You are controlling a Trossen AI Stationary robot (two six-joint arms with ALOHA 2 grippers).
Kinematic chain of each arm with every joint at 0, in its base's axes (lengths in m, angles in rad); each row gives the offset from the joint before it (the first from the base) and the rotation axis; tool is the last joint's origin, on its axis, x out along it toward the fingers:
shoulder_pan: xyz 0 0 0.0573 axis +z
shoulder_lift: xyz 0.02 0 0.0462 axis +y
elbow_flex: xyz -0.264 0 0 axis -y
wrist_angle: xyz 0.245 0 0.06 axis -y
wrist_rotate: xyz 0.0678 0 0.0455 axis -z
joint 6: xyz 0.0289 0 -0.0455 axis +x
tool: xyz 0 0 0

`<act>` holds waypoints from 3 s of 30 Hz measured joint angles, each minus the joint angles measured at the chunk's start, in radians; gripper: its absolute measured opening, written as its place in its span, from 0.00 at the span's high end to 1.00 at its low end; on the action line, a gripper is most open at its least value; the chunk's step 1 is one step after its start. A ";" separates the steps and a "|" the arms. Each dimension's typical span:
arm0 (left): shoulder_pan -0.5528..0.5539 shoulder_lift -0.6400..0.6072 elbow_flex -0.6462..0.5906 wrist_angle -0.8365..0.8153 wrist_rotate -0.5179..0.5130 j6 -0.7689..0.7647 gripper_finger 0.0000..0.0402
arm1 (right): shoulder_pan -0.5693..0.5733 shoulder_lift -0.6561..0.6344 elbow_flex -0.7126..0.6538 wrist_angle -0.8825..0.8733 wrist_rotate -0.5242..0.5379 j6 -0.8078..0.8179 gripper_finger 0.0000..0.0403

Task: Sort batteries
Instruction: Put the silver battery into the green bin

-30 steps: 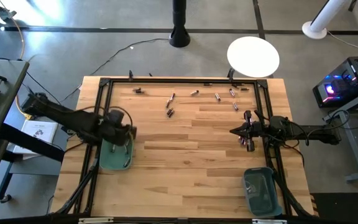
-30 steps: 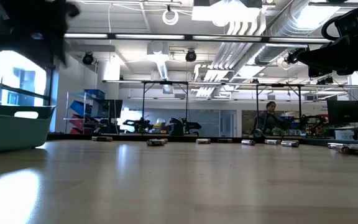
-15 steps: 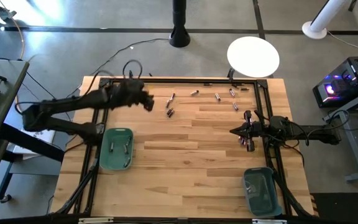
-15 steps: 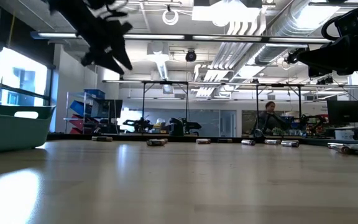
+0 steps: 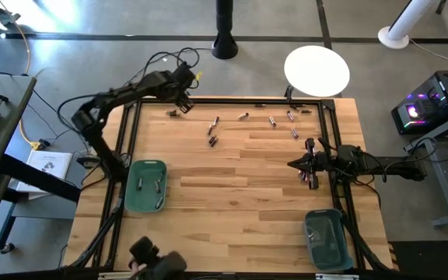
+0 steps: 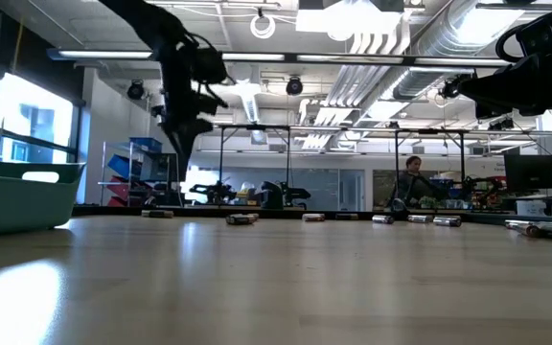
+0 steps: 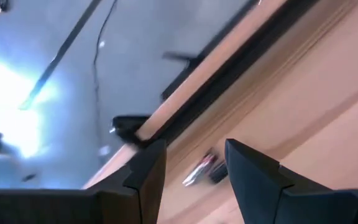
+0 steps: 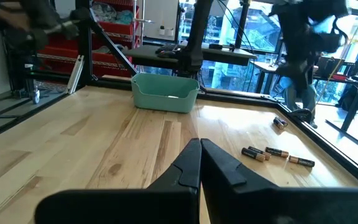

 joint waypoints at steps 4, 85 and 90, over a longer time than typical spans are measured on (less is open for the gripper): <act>0.034 0.059 0.014 -0.072 0.008 0.131 0.61 | 0.000 0.000 0.000 0.000 0.000 0.000 1.00; -1.107 -0.570 -0.365 -0.457 0.074 -1.529 0.93 | 0.000 0.000 0.000 0.000 0.000 0.000 1.00; -1.268 -0.522 -0.365 -0.548 0.205 -1.812 0.93 | 0.000 0.000 0.000 0.000 0.000 0.000 1.00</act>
